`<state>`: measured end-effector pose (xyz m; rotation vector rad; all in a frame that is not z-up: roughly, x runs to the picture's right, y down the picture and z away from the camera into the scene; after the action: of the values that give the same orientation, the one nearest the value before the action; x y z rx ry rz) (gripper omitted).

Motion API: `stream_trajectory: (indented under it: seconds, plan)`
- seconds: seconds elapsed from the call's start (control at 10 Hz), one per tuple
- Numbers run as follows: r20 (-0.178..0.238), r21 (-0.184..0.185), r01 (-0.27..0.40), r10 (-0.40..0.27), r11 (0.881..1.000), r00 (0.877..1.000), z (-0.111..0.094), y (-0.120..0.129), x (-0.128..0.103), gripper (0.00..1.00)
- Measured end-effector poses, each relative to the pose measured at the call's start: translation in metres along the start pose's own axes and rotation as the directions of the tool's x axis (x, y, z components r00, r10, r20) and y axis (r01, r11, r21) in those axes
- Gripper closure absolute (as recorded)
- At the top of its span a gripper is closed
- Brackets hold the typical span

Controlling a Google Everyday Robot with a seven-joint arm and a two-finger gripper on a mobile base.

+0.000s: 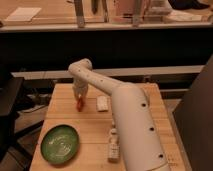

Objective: Place the pepper in the ceramic cup

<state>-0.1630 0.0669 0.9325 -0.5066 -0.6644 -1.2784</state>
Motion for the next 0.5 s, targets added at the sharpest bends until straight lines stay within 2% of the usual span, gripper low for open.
stream_trajectory:
  seconds: [0.5]
  plan:
    - [-0.012, 0.002, -0.006, 0.006, 1.0, 1.0, -0.0085, 0.0, 0.007, 0.93]
